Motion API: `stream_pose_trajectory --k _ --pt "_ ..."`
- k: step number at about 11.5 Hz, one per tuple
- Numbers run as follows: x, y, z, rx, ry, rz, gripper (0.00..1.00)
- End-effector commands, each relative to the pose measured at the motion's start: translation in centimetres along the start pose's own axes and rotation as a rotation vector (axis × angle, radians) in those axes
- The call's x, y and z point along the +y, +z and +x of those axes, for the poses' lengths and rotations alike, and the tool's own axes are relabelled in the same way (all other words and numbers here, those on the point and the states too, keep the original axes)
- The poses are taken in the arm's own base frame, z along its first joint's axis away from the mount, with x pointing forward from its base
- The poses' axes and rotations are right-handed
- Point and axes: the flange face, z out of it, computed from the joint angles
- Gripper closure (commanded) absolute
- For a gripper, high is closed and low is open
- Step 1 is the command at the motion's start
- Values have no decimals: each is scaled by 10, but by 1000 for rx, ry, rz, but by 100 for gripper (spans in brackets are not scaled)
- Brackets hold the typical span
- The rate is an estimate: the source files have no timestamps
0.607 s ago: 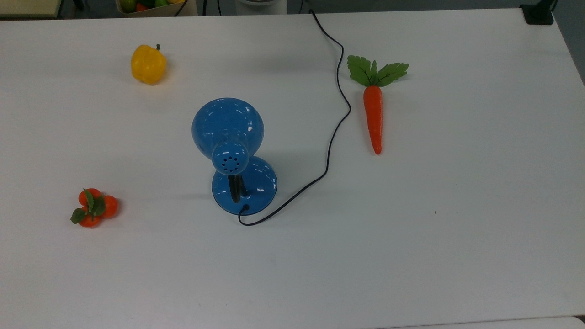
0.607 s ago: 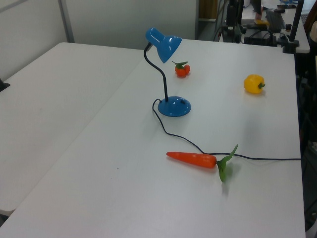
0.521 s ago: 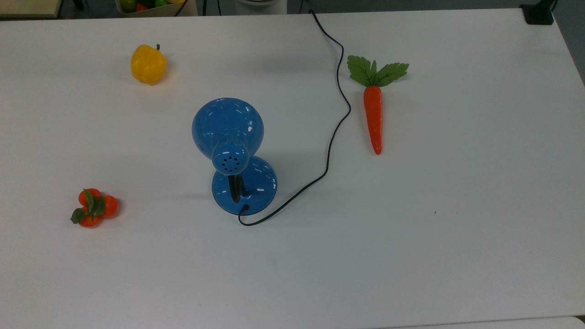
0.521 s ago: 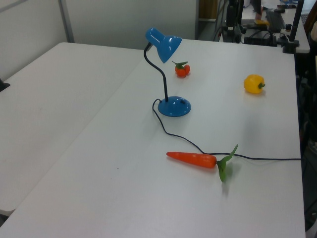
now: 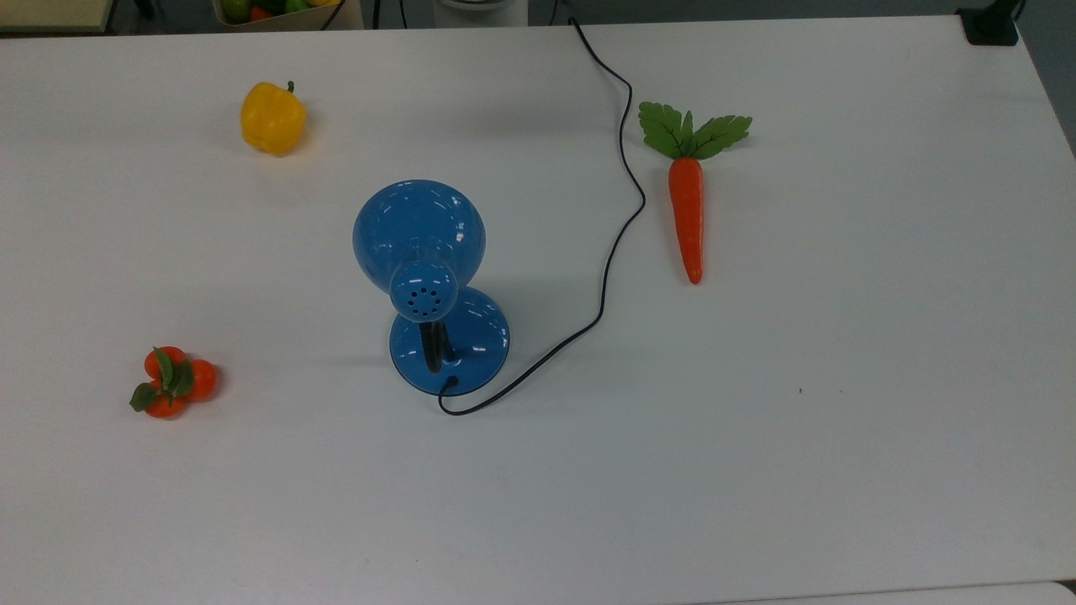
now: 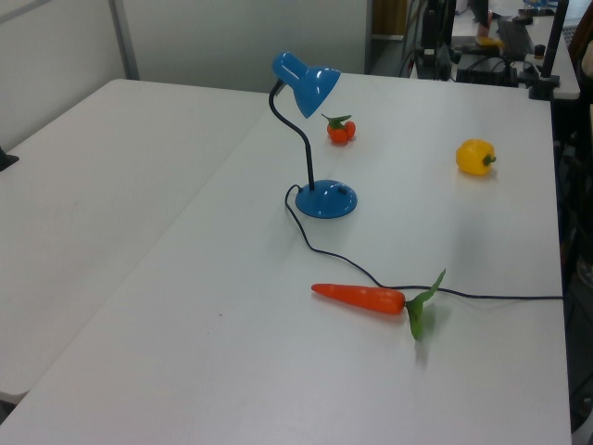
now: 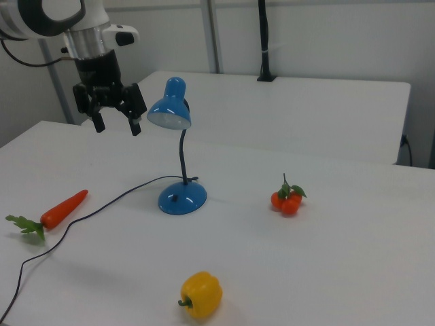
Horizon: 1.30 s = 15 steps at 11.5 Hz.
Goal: Turn on desk lamp
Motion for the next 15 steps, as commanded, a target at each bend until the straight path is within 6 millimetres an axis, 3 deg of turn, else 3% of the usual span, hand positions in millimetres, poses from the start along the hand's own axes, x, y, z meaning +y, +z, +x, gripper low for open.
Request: stream_pose_trajectory --k 1,4,5,6,7,8,11,14,15 --pt "-1 0 3 12 -8 -2 1" --pt "-1 0 2 8 -6 -2 5" --pt "-2 2 2 2 -17 -1 23" --pt "-3 5 1 -6 -24 -1 49" --pt "-4 4 2 -4 -25 -1 84" --pt "-3 4 2 -1 -24 -1 100" --pt "0 4 1 -2 -22 -1 100" --pt "1 15 1 -18 -21 1 100" --pt "-2 28 2 -40 -26 1 100"
